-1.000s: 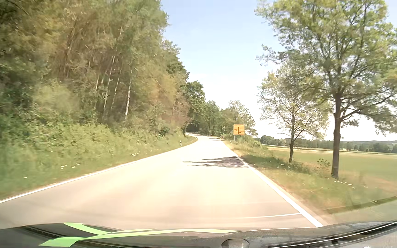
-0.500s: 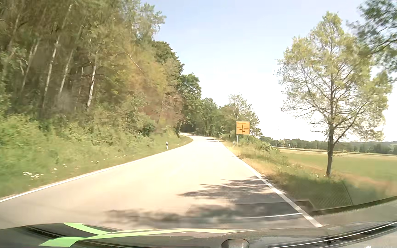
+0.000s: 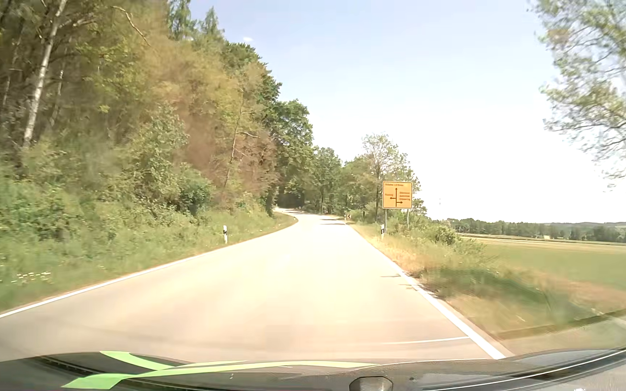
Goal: Follow the waypoints while adhering to traffic rules and regulations
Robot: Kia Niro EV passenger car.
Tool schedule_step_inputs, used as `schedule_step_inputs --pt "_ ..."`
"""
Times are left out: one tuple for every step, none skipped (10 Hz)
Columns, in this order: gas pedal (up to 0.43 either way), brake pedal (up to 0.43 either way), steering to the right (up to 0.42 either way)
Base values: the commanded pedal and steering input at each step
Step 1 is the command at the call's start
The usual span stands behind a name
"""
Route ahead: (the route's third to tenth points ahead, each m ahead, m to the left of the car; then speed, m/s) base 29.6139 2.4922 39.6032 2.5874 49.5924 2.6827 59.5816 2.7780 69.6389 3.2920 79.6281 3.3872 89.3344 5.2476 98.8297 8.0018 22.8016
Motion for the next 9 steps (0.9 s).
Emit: schedule_step_inputs --pt "0.13 0.0 -0.001" --pt "0.13 0.0 -0.001" --pt "0.138 0.0 -0.001" --pt "0.138 0.0 -0.001" --pt "0.15 0.0 -0.001" --pt "0.15 0.0 -0.001" --pt "0.15 0.0 -0.001" --pt "0.138 0.0 -0.001" --pt "0.02 0.0 -0.001"
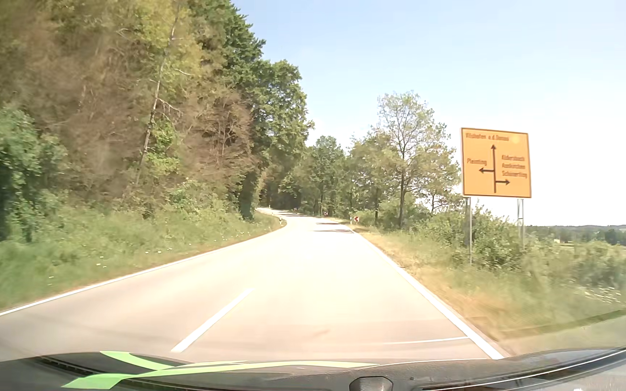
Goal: Follow the waypoints while adhering to traffic rules and regulations
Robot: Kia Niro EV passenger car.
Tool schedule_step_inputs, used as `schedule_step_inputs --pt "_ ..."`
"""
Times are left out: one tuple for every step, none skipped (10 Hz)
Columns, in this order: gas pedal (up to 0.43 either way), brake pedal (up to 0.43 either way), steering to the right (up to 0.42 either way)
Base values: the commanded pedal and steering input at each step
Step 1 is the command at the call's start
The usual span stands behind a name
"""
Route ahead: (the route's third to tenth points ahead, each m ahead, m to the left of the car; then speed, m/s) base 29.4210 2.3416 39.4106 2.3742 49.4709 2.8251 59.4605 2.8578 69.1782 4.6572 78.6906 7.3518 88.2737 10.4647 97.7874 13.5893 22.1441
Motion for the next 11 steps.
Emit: schedule_step_inputs --pt "0.0 0.0 -0.002" --pt "0.0 0.0 -0.003" --pt "0.0 0.0 -0.004" --pt "0.0 0.0 -0.004" --pt "0.0 0.0 -0.004" --pt "0.0 0.0 -0.004" --pt "0.0 0.0 -0.004" --pt "0.0 0.0 -0.004" --pt "0.0 0.0 -0.004" --pt "0.0 0.0 -0.005" --pt "0.0 0.0 -0.008"
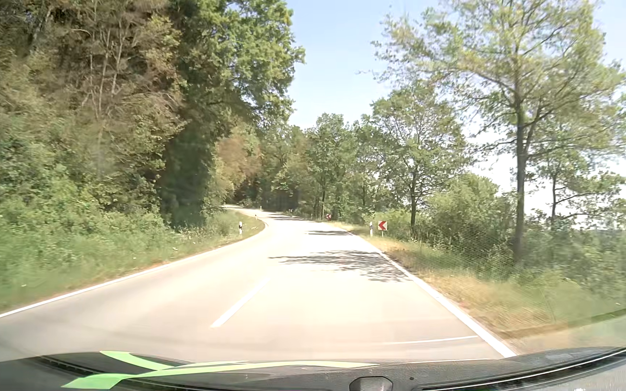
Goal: Follow the waypoints while adhering to traffic rules and regulations
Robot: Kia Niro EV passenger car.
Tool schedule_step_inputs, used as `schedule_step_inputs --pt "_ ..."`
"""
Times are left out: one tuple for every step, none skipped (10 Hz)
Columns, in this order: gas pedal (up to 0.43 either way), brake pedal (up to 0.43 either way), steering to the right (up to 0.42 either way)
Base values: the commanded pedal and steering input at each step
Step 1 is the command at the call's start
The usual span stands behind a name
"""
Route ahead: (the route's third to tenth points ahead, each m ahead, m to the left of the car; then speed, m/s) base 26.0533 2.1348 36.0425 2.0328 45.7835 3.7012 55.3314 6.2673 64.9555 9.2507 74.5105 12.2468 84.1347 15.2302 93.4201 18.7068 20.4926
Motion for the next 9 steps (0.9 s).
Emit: schedule_step_inputs --pt "0.0 0.0 -0.011" --pt "0.028 0.0 -0.012" --pt "0.047 0.0 -0.012" --pt "0.067 0.0 -0.012" --pt "0.067 0.0 -0.012" --pt "0.079 0.0 -0.014" --pt "0.087 0.0 -0.014" --pt "0.098 0.0 -0.015" --pt "0.098 0.0 -0.015"
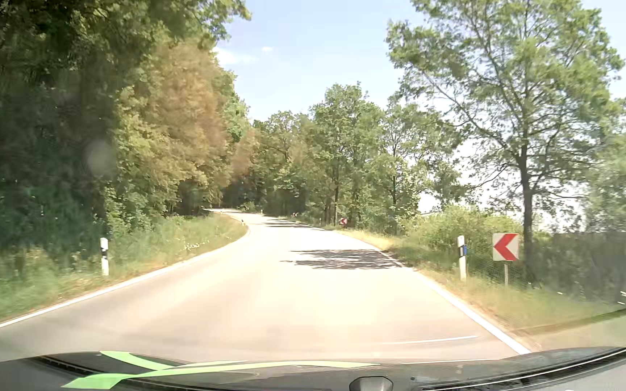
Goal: Follow the waypoints while adhering to traffic rules and regulations
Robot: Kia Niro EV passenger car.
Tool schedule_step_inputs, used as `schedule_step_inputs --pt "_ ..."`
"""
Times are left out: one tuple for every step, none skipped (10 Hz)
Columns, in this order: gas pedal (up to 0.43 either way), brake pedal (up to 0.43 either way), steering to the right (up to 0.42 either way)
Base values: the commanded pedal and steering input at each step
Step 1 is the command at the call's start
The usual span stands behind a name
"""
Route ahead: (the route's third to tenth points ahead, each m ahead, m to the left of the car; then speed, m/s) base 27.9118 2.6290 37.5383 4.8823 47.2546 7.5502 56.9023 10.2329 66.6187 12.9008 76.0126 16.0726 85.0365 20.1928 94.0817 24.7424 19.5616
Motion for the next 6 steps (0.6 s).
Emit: schedule_step_inputs --pt "0.11 0.0 -0.017" --pt "0.11 0.0 -0.02" --pt "0.118 0.0 -0.025" --pt "0.13 0.0 -0.026" --pt "0.138 0.0 -0.027" --pt "0.15 0.0 -0.027"
